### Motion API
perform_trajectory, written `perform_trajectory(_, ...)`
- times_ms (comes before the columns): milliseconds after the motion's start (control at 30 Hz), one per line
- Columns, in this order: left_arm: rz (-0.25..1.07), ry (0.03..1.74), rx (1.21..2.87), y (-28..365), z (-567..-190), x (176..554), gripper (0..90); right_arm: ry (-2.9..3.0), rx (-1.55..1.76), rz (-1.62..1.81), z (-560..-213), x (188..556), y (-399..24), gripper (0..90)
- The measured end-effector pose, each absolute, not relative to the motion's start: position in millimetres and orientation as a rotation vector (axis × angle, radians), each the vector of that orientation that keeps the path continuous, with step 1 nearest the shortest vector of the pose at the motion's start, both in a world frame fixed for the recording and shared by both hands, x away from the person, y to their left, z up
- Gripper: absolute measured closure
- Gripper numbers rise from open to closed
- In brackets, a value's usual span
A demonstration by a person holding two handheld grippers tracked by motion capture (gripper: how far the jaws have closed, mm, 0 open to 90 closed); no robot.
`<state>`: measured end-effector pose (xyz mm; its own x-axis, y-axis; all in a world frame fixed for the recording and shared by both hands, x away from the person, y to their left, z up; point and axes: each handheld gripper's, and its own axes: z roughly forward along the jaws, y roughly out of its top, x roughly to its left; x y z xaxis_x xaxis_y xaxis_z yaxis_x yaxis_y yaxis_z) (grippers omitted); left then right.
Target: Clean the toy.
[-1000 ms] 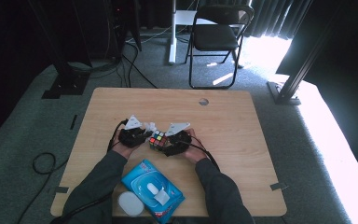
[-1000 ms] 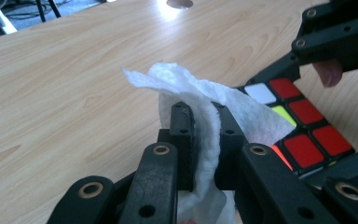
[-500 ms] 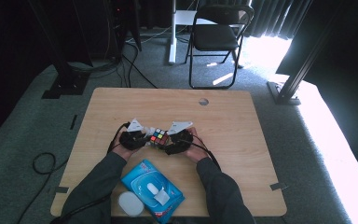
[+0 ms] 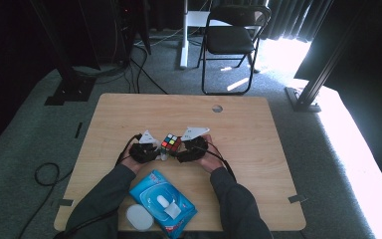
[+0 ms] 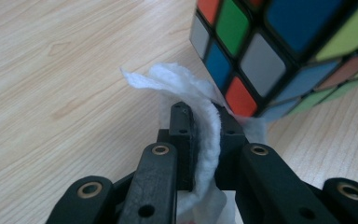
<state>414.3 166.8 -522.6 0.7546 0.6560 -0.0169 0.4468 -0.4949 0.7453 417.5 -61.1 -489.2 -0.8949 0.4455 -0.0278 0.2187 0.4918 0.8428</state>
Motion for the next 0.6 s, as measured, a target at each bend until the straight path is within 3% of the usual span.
perform_trajectory(600, 0.363, 0.815, 2.100, 170.8, -505.8, 411.6, 81.8, 2.513, 0.562, 1.341, -492.2, 416.8, -62.7, 34.4)
